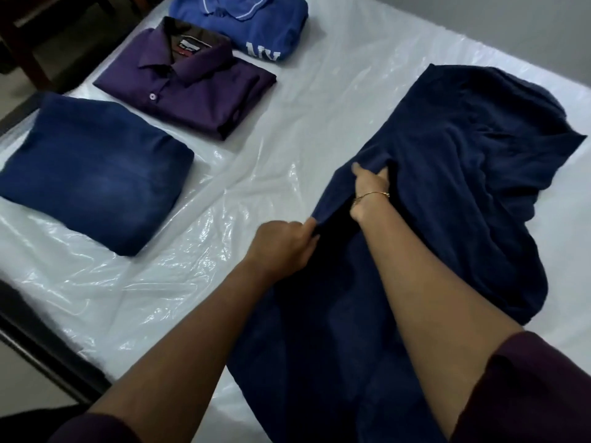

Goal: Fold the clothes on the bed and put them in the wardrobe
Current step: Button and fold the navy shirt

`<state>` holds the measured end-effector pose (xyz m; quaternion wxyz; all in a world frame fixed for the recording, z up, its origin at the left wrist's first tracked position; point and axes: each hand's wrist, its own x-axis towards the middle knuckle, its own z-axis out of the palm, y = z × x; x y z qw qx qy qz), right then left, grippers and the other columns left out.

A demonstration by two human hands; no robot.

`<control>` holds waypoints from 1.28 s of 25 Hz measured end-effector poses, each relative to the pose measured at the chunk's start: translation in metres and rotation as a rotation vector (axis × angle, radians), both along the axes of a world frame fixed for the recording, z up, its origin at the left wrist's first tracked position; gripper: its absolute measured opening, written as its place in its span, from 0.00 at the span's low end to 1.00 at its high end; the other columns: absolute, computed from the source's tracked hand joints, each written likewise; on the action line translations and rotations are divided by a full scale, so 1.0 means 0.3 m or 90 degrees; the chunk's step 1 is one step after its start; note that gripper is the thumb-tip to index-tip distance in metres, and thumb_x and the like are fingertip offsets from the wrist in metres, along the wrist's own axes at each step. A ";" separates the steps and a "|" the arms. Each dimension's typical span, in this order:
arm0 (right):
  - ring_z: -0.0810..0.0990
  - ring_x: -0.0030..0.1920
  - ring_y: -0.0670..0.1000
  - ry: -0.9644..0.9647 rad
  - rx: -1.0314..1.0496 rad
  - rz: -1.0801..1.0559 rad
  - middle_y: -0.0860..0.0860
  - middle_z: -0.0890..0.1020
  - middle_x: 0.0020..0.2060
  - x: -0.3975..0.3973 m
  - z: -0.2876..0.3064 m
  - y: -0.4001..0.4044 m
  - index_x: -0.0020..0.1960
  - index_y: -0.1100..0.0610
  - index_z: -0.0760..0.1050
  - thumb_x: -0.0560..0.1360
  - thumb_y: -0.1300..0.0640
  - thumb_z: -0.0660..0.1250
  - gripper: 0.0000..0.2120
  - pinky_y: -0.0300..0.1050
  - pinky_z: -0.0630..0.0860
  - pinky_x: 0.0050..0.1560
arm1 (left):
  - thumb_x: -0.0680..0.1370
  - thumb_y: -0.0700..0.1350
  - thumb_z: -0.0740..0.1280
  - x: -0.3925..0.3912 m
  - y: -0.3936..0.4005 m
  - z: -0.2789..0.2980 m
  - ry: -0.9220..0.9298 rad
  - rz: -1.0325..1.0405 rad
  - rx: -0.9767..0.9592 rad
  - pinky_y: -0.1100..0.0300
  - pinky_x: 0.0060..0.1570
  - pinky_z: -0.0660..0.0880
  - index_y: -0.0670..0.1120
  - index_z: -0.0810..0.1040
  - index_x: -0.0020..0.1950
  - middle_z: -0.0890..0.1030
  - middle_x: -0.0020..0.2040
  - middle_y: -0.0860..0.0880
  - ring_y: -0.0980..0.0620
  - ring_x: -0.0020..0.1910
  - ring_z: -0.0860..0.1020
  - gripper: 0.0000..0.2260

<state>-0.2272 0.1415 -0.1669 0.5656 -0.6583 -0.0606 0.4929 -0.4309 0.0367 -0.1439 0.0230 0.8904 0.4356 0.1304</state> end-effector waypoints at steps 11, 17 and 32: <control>0.90 0.76 0.63 -0.046 -0.048 0.047 0.58 0.85 0.83 0.080 0.008 -0.231 0.97 0.51 0.69 0.93 0.54 0.79 0.37 0.68 0.90 0.88 | 0.73 0.48 0.65 -0.003 -0.151 0.036 0.104 0.105 -0.222 0.51 0.32 0.75 0.49 0.65 0.57 0.75 0.37 0.51 0.46 0.31 0.73 0.15; 0.89 0.46 0.57 0.060 -0.104 0.177 0.68 0.91 0.76 -0.053 -0.017 -0.360 0.82 0.68 0.85 0.91 0.66 0.75 0.20 0.69 0.92 0.79 | 0.75 0.48 0.71 0.032 -0.297 0.082 -0.106 0.038 -0.254 0.55 0.34 0.72 0.52 0.70 0.58 0.77 0.37 0.54 0.52 0.35 0.75 0.15; 0.87 0.66 0.62 -0.241 -0.219 0.252 0.63 0.86 0.79 -0.065 -0.186 -0.734 0.91 0.61 0.76 0.94 0.59 0.69 0.25 0.60 0.91 0.77 | 0.74 0.32 0.69 0.094 -0.562 0.204 -0.322 0.093 -0.767 0.54 0.36 0.79 0.45 0.76 0.51 0.80 0.34 0.47 0.49 0.32 0.80 0.11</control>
